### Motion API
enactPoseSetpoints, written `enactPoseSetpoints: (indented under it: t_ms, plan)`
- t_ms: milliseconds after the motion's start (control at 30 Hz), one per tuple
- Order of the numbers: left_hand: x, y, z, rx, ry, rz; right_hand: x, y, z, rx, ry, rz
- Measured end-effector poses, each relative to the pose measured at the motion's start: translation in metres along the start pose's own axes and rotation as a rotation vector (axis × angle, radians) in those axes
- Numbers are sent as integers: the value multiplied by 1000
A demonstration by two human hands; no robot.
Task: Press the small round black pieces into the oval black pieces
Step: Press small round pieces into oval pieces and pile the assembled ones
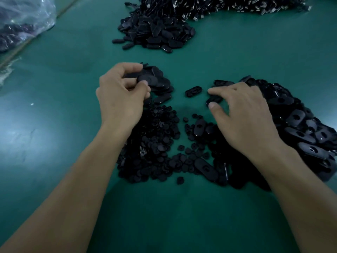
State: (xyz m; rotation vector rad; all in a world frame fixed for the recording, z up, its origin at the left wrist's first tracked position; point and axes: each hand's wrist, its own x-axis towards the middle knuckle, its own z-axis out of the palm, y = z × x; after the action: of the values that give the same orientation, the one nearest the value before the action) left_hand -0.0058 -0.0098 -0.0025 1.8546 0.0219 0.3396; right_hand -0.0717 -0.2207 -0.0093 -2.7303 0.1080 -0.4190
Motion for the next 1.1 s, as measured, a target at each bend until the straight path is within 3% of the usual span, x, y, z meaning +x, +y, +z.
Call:
enactPoseSetpoints:
  t_ms: [133, 233, 733, 933, 1100]
  plan:
    - [18, -9, 3, 60, 46, -32, -1, -1, 0, -136, -142, 52]
    - [27, -15, 7, 144, 31, -26, 0, -1, 1, -151, -160, 83]
    - [14, -1, 10, 464, -31, 147, -2, -2, -1, 237, 155, -14]
    - [-24, 27, 12, 238, -220, 151, -6, -12, 4, 368, 331, -277]
    - [-37, 33, 8, -85, -347, -136, -9, -16, 8, 401, 447, -368]
